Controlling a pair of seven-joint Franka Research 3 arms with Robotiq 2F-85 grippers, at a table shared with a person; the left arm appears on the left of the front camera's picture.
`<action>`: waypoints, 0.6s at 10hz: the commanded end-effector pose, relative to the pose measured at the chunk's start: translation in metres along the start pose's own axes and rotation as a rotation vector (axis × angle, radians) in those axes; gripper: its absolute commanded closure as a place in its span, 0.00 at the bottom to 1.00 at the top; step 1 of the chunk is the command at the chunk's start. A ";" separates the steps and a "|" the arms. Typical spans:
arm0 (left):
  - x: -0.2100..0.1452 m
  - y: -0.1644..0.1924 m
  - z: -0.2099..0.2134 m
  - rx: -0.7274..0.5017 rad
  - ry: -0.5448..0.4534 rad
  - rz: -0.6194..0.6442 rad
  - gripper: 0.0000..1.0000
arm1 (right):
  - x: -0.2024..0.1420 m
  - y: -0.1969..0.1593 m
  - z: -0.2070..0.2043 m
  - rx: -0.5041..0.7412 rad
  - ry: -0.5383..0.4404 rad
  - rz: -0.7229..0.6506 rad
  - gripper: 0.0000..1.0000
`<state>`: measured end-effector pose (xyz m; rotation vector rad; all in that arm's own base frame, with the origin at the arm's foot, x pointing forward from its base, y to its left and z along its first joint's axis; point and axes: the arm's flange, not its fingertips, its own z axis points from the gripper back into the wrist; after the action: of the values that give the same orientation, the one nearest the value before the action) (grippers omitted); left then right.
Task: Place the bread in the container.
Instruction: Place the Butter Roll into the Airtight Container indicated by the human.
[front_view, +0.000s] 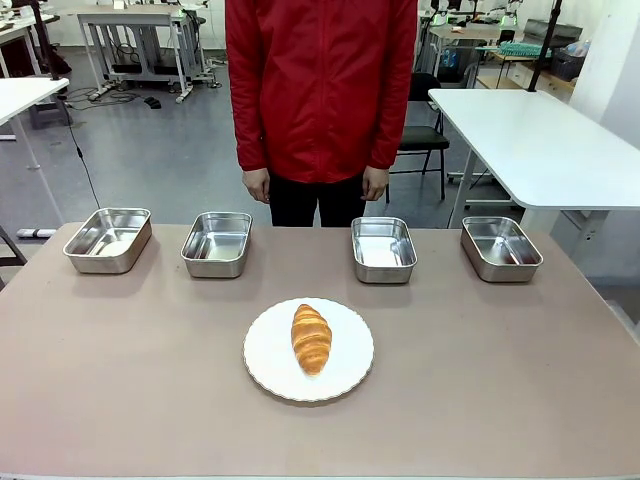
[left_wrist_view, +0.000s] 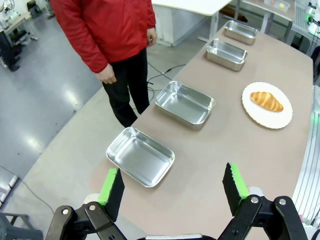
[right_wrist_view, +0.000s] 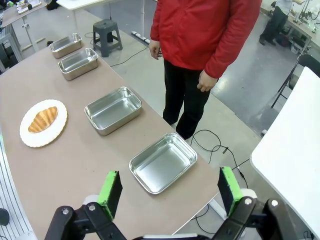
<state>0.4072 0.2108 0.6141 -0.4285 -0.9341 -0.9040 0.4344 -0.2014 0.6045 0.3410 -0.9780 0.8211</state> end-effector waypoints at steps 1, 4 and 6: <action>0.001 -0.001 0.003 -0.008 -0.007 -0.003 0.00 | 0.001 0.000 0.000 0.001 -0.001 0.002 0.00; 0.001 -0.001 0.003 -0.008 -0.007 -0.003 0.00 | 0.001 0.000 0.000 0.001 -0.001 0.002 0.00; 0.001 -0.001 0.003 -0.008 -0.007 -0.003 0.00 | 0.001 0.000 0.000 0.001 -0.001 0.002 0.00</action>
<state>0.4072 0.2108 0.6142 -0.4285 -0.9341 -0.9040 0.4344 -0.2014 0.6045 0.3410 -0.9780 0.8211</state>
